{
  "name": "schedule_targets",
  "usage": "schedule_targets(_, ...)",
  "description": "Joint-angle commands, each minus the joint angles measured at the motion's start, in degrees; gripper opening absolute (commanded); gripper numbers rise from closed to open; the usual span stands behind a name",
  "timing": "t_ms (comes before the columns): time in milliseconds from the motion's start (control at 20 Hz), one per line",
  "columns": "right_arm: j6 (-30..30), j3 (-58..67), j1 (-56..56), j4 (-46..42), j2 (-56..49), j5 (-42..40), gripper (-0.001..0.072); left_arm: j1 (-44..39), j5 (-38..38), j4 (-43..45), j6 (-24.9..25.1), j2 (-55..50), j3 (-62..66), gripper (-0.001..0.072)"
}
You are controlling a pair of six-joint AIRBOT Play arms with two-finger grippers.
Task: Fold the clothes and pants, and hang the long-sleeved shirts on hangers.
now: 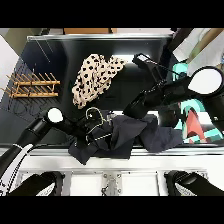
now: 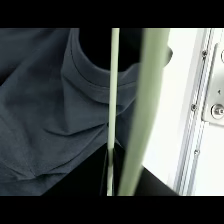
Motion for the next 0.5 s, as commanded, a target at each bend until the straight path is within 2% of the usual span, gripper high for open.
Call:
schedule_targets(0,-7.3,0.0,-3.7,2.6,-0.1,-0.3,0.0506,0.0,0.0,0.0,0.0,0.0,0.0,0.0010)
schedule_targets(50,-4.7,0.0,-3.8,3.3,0.0,-0.7,0.0506,0.0,0.0,0.0,0.0,0.0,0.0,0.0010)
schedule_targets(100,-6.3,0.0,-3.8,3.7,0.1,-0.8,0.0506,0.0,0.0,0.0,0.0,0.0,0.0,0.0011)
schedule_targets(150,-13.1,0.0,-4.1,3.1,0.0,0.7,0.0507,0.0,0.0,0.0,0.0,0.0,0.0,0.0011)
schedule_targets(250,-22.5,-0.9,-7.9,4.6,0.0,4.0,0.0507,0.0,-0.2,0.0,0.0,0.0,0.0,0.0010)
schedule_targets(450,-42.0,-9.5,-25.2,17.9,0.0,12.7,0.0506,0.0,-0.4,0.0,0.0,0.0,0.0,0.0011)
